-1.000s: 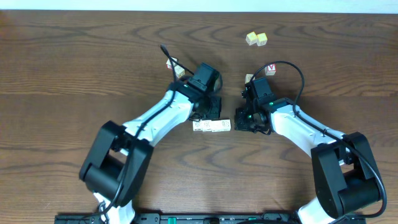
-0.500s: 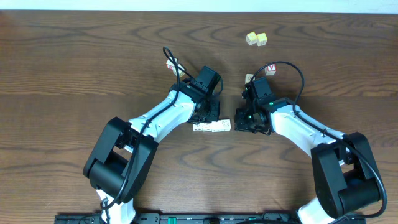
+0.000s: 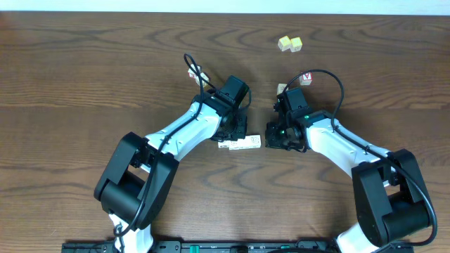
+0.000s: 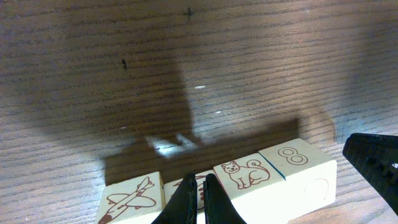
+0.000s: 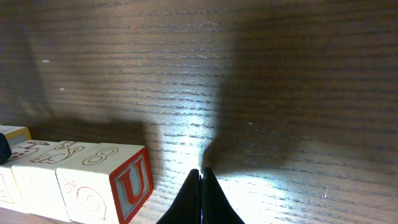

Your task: Lift 4 blocks

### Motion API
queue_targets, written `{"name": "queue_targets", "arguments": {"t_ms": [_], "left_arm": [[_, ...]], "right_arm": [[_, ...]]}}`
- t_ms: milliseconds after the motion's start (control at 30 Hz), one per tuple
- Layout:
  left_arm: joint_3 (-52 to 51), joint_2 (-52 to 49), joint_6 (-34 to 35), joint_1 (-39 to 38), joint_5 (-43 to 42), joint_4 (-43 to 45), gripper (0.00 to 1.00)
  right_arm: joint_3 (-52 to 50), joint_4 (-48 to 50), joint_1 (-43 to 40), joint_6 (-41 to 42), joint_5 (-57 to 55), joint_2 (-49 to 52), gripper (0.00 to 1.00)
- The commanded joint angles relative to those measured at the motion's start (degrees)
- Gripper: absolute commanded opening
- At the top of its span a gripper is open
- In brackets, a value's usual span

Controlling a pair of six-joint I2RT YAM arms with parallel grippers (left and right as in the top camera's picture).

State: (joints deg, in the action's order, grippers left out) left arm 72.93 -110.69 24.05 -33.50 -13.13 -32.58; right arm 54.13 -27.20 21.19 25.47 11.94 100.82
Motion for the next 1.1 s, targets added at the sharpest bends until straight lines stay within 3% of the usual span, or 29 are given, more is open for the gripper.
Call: {"name": "queue_targets", "arguments": {"t_ms": [0, 233, 433, 1067], "left_arm": [[0.0, -0.6, 0.3, -0.1, 0.8, 0.1, 0.07], [1.7, 2.4, 0.2, 2.5, 0.9, 1.4, 0.07], [0.5, 2.9, 0.3, 6.2, 5.7, 0.0, 0.07], [-0.8, 0.0, 1.6, 3.0, 1.8, -4.5, 0.07]], "right_arm": [[0.0, -0.1, -0.2, 0.6, -0.5, 0.2, 0.01], [0.0, -0.5, -0.2, 0.6, -0.6, 0.2, 0.01], [0.0, -0.5, -0.2, 0.6, -1.0, 0.2, 0.01], [0.0, -0.6, -0.2, 0.6, -1.0, 0.2, 0.01]]}}
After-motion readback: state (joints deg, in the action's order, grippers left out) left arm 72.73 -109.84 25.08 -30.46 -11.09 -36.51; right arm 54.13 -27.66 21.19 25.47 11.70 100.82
